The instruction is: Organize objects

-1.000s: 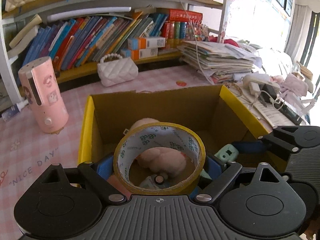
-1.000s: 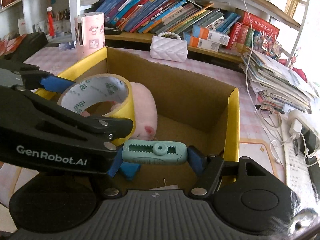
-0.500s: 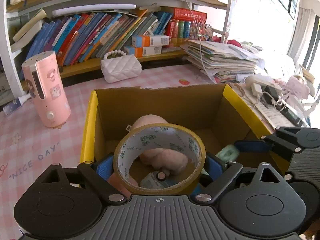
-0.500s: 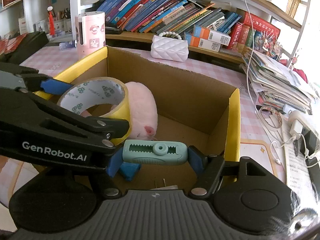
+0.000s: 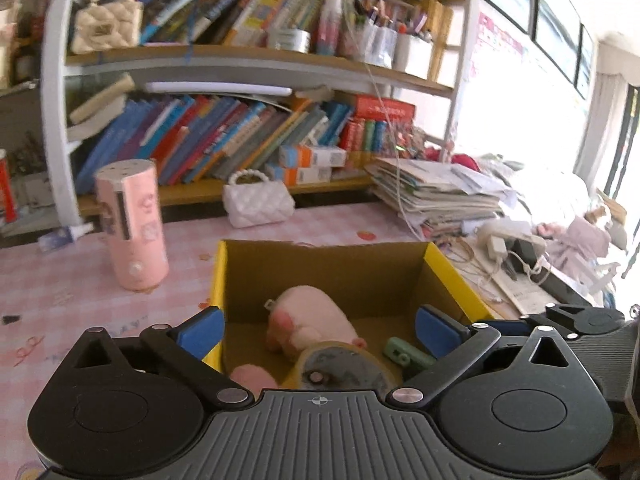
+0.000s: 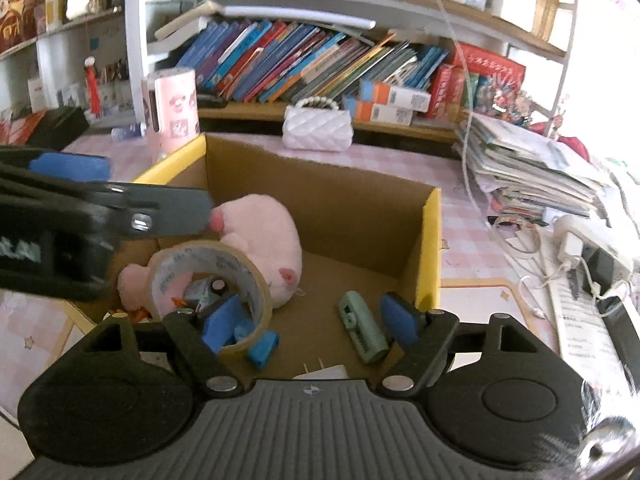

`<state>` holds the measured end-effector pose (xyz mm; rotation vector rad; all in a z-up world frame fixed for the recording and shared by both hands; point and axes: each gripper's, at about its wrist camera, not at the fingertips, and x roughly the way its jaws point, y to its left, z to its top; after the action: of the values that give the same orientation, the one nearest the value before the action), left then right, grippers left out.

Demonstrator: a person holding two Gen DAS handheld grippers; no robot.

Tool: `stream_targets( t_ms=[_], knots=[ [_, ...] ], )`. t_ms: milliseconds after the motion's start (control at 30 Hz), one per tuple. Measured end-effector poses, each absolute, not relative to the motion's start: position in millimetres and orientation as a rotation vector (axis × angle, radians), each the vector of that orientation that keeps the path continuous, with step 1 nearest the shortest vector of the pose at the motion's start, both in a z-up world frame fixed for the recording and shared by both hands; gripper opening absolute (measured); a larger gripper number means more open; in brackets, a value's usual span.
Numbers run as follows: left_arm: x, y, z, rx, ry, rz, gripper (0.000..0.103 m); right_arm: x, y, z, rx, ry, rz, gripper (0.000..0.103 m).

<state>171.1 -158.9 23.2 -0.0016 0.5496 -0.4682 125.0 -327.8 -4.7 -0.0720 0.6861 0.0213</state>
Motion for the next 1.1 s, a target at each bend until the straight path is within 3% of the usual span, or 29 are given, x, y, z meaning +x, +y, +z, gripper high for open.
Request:
stream_targets(
  t_ms=[667, 1100],
  knots=[
    [100.2, -88.1, 16.7, -0.059, 0.558, -0.279, 0.103, 66.2, -295.4, 7.2, -0.029, 0.592, -0.12, 0.086],
    [55.2, -40.3, 9.9, -0.017, 0.609, -0.128, 0.103, 28.4, -235.3, 8.8, -0.004, 0.647, -0.101, 0.094]
  ],
)
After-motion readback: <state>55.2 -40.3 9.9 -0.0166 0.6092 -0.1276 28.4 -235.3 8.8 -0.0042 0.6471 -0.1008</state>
